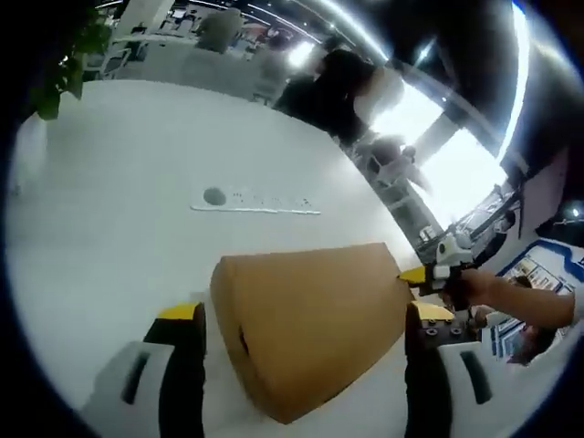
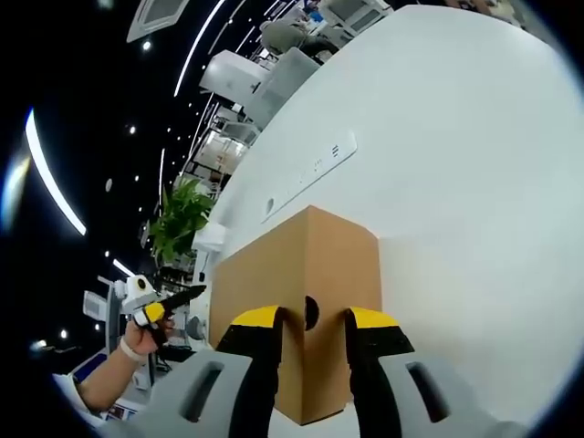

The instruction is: Operate the shoe box by opening the lid, removing the specified soft item, and placing it in the target area until the item is outside and the box remains undamaged.

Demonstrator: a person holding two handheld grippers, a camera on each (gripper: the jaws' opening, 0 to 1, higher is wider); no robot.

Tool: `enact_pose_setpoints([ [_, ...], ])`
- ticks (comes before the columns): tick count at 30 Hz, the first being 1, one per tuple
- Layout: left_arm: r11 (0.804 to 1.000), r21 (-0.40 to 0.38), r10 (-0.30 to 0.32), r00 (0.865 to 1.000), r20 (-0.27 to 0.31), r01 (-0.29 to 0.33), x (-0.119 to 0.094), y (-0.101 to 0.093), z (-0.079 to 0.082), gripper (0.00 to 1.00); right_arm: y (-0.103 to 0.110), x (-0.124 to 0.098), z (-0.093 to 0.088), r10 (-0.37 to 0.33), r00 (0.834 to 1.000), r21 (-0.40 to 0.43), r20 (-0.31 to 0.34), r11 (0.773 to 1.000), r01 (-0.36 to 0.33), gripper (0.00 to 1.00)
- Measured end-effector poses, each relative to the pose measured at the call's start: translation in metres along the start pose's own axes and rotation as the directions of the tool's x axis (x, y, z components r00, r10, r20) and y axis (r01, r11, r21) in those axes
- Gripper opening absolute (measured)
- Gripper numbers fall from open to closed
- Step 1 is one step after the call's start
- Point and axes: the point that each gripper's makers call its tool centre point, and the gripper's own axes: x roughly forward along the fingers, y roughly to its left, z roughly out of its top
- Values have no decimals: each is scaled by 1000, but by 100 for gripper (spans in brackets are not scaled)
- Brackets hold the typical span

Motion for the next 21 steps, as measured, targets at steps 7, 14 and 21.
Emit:
enact_pose_setpoints([
  [7, 974, 225, 14, 999, -33, -6, -6, -27, -8, 94, 1, 0, -1, 4, 1000, -8, -4, 1000, -4, 27],
  [14, 911, 411, -32, 999, 18, 22, -12, -62, -1, 92, 2, 0, -2, 4, 1000, -7, -1, 1000, -4, 27],
  [21, 863, 505, 22, 1000, -2, -18, -18, -57, -14, 88, 3, -1, -2, 2, 1000, -7, 2, 1000, -2, 27],
])
